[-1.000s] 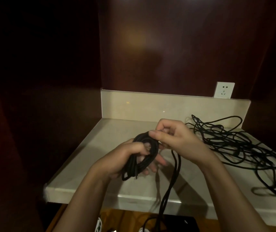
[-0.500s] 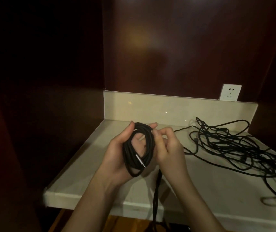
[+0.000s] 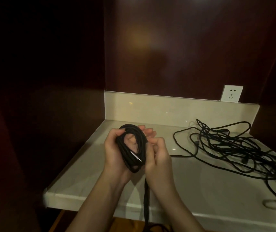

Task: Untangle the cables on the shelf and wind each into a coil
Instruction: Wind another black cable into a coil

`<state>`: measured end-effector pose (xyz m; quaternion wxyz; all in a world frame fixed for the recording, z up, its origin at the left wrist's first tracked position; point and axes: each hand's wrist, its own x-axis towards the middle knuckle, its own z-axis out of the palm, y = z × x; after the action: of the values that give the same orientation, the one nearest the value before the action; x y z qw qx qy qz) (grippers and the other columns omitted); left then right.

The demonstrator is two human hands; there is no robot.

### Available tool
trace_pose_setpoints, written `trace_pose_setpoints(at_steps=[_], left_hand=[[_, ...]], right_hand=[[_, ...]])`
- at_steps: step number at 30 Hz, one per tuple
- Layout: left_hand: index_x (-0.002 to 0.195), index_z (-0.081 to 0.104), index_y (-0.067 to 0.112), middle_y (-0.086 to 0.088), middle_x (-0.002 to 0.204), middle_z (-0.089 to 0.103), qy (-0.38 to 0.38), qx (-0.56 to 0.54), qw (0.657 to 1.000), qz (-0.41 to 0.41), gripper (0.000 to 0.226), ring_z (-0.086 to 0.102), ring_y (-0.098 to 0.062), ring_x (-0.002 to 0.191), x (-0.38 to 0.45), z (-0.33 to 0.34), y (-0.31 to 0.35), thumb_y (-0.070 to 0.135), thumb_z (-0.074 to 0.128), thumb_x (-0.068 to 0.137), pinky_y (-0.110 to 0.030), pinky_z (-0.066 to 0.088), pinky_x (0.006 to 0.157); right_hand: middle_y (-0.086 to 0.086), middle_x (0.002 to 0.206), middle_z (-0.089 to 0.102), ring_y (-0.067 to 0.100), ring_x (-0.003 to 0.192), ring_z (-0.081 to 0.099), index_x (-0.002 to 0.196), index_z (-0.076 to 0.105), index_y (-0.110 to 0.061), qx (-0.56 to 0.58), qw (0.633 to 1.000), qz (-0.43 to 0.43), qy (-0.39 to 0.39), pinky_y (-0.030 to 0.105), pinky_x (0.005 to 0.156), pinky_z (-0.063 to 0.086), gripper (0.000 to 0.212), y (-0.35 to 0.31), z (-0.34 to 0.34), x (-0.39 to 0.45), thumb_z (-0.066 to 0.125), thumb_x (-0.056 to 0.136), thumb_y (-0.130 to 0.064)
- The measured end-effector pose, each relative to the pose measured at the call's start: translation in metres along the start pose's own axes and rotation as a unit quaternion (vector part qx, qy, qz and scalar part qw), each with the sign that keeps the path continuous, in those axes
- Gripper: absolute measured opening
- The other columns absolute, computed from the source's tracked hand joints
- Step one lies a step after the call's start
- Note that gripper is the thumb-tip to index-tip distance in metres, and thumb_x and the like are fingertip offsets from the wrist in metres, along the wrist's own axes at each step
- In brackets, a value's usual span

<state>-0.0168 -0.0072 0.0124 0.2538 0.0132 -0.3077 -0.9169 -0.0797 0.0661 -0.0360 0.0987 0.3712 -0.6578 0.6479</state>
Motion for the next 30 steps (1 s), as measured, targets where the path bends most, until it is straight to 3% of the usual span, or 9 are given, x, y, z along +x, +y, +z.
trace_pose_setpoints(at_steps=[5,10,13,18,20,23,25,28,30], left_hand=[[0.102,0.063,0.006,-0.011,0.088,0.067,0.112,0.017,0.991,0.075,0.040,0.072,-0.033,0.101,0.007,-0.004,-0.003,0.035,0.037,0.095,-0.046,0.048,0.095],[0.103,0.056,0.011,-0.003,0.077,0.057,0.148,0.003,0.960,0.239,0.032,0.058,-0.018,0.071,0.012,-0.011,0.013,0.039,0.043,0.098,-0.028,0.047,0.060],[0.096,0.057,0.016,0.002,0.076,0.055,0.182,0.108,0.921,0.327,0.029,0.052,-0.010,0.066,0.010,-0.013,0.021,0.043,0.055,0.088,-0.023,0.040,0.056],[0.120,0.047,0.019,0.002,0.095,0.054,0.175,0.375,0.804,0.427,0.029,0.056,0.000,0.072,-0.002,-0.005,0.007,0.031,0.059,0.097,-0.016,0.047,0.060],[0.125,0.047,0.018,0.002,0.104,0.055,0.137,0.503,0.708,0.476,0.043,0.059,-0.008,0.087,-0.001,-0.012,0.010,0.042,0.060,0.091,-0.019,0.048,0.074],[0.124,0.051,0.013,0.000,0.112,0.056,0.125,0.638,0.574,0.498,0.049,0.056,-0.012,0.098,0.003,-0.022,0.014,0.049,0.057,0.090,-0.018,0.042,0.080],[0.125,0.051,0.016,0.001,0.112,0.057,0.115,0.687,0.541,0.472,0.048,0.055,-0.012,0.096,0.003,-0.023,0.016,0.053,0.052,0.093,-0.023,0.041,0.078],[0.112,0.051,0.032,0.010,0.095,0.058,0.023,0.748,0.570,0.340,0.037,0.055,-0.009,0.080,0.006,-0.033,0.014,0.064,0.048,0.093,-0.031,0.045,0.072],[0.096,0.055,0.035,0.010,0.084,0.060,-0.072,0.704,0.679,0.197,0.040,0.058,-0.010,0.078,0.005,-0.032,0.010,0.072,0.044,0.088,-0.036,0.047,0.078]], right_hand=[[-0.011,0.075,0.061,0.011,0.066,0.059,0.103,0.054,-0.026,-0.070,0.994,0.008,-0.089,0.039,0.065,0.050,0.019,0.004,0.006,-0.012,0.047,0.100,-0.008],[0.002,0.064,0.062,0.016,0.057,0.060,0.079,0.055,-0.021,-0.128,0.934,0.125,-0.308,0.041,0.069,0.055,0.020,0.001,-0.007,-0.029,0.051,0.097,-0.023],[-0.001,0.074,0.058,0.015,0.069,0.058,0.086,0.045,-0.034,-0.141,0.937,0.071,-0.313,0.035,0.066,0.044,0.017,-0.015,-0.018,-0.035,0.044,0.104,-0.034],[0.006,0.107,0.063,0.029,0.094,0.060,0.112,0.045,-0.020,-0.396,0.829,-0.120,-0.376,0.035,0.069,0.036,0.013,-0.049,-0.026,-0.030,0.038,0.103,-0.026],[0.004,0.104,0.064,0.028,0.094,0.061,0.110,0.050,-0.022,-0.413,0.828,-0.130,-0.357,0.035,0.069,0.038,0.013,-0.059,-0.034,-0.022,0.040,0.103,-0.027],[0.000,0.084,0.069,0.015,0.079,0.065,0.093,0.062,-0.024,-0.330,0.867,0.007,-0.373,0.030,0.066,0.045,0.017,-0.054,-0.051,0.000,0.052,0.099,-0.036],[-0.002,0.070,0.069,0.008,0.064,0.063,0.080,0.067,-0.019,-0.232,0.883,0.108,-0.395,0.027,0.064,0.046,0.022,-0.047,-0.061,0.013,0.061,0.095,-0.034],[-0.006,0.068,0.063,0.006,0.064,0.058,0.077,0.068,-0.019,-0.267,0.885,-0.038,-0.379,0.028,0.065,0.043,0.018,-0.043,-0.068,0.025,0.066,0.093,-0.026],[-0.005,0.076,0.068,0.006,0.069,0.059,0.089,0.074,-0.020,-0.293,0.856,-0.179,-0.386,0.024,0.068,0.044,0.008,-0.052,-0.069,0.032,0.067,0.092,-0.023]])
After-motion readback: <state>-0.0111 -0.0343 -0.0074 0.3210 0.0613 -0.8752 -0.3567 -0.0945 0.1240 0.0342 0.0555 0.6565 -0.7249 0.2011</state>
